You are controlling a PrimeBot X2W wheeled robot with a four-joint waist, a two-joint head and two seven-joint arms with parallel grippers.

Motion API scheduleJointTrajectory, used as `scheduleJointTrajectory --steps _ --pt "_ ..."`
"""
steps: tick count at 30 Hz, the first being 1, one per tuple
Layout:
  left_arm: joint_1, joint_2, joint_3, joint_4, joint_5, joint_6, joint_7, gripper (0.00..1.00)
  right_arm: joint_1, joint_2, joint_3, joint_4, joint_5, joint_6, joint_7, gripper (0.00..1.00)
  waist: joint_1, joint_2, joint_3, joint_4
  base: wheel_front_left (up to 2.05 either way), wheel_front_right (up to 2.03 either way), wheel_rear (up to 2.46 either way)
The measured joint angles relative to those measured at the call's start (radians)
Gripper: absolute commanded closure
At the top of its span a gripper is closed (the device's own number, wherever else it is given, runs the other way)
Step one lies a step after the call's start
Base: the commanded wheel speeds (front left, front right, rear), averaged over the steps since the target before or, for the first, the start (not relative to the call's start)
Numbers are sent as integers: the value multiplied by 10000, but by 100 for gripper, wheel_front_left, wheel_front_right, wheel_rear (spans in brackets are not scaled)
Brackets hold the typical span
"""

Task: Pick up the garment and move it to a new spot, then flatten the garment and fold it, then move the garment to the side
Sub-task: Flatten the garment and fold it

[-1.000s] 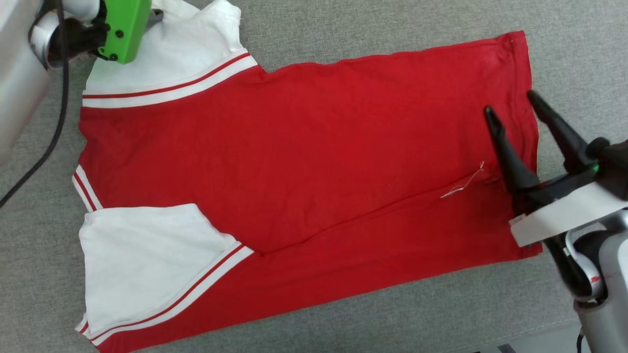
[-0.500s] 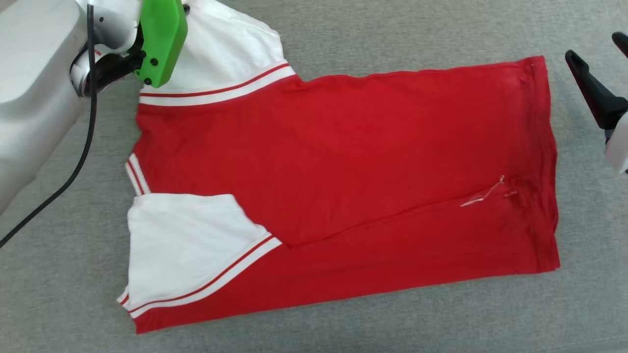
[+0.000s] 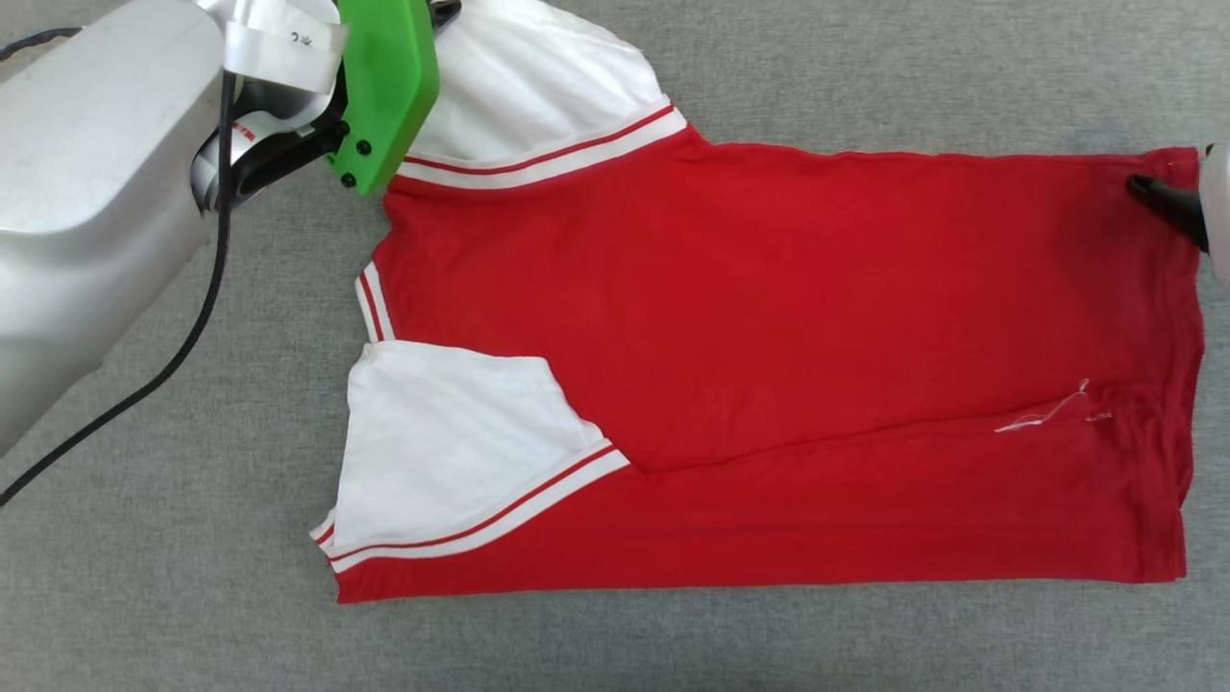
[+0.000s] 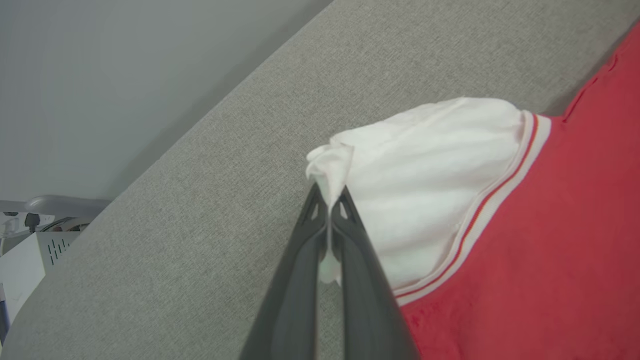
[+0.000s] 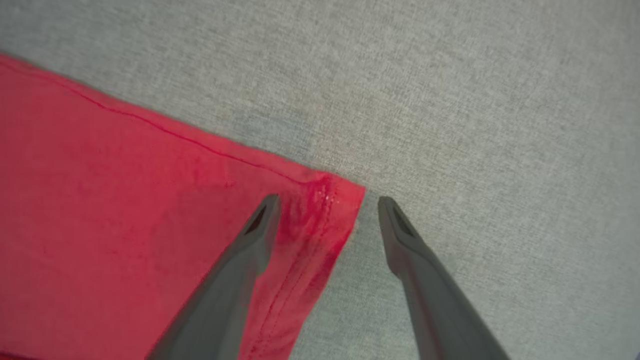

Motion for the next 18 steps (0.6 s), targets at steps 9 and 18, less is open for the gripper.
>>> scheduleJointTrajectory --steps 9,18 --pt "5 -81 -25 -29 215 0 -169 100 -337 -25 911 1129 27 -4 -257 58 -1 0 219 264 0 0 0" --pt "744 -69 -27 102 196 0 -579 100 -185 -84 1465 1124 591 -2 -2443 100 0 0 -464 126 0 0 0"
